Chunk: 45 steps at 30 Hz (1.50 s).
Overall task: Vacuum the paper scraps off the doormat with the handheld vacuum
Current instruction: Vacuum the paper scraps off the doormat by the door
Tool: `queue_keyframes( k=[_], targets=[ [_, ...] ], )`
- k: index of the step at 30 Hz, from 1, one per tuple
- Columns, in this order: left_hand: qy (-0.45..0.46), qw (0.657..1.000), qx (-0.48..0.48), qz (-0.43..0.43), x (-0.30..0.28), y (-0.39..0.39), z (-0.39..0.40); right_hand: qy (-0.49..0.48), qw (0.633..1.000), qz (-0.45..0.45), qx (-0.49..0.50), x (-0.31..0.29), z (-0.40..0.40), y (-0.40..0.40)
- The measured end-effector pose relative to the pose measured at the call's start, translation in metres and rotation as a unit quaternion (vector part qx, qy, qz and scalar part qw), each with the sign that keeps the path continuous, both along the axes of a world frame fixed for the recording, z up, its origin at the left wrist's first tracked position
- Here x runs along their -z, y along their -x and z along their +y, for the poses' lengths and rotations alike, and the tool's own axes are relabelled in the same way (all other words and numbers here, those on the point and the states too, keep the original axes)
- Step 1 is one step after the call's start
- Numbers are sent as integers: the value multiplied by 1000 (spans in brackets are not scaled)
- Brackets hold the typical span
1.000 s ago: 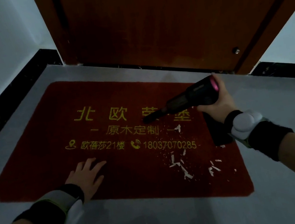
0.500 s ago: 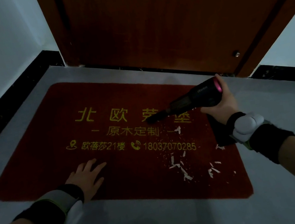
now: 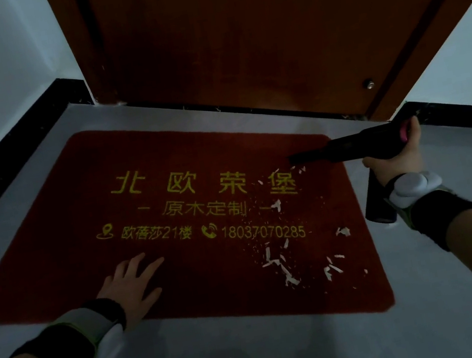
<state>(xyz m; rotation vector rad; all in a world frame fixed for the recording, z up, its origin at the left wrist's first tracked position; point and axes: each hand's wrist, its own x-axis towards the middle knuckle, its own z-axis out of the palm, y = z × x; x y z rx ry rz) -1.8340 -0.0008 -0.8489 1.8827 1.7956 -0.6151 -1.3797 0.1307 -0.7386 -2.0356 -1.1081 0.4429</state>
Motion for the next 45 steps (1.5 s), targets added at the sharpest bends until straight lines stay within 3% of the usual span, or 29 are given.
queue_keyframes(
  k=[9, 19, 26, 32, 37, 45],
  targets=[
    [-35, 999, 29, -8, 3, -18, 7, 27, 999, 13, 14, -5, -16, -37],
    [-43, 997, 61, -27, 8, -46, 20, 67, 996, -8, -51, -8, -29, -59],
    [-35, 996, 75, -34, 8, -38, 15, 1, 1000, 30, 11, 1, -12, -35],
    [-42, 995, 79, -33, 9, -34, 11, -16, 999, -5, 33, 3, -6, -31],
    [-58, 995, 77, -17, 12, -36, 13, 28, 999, 16, 31, 4, -16, -48],
    [-80, 992, 78, -63, 11, -40, 22, 74, 997, 15, -33, 3, -41, -82]
  ],
)
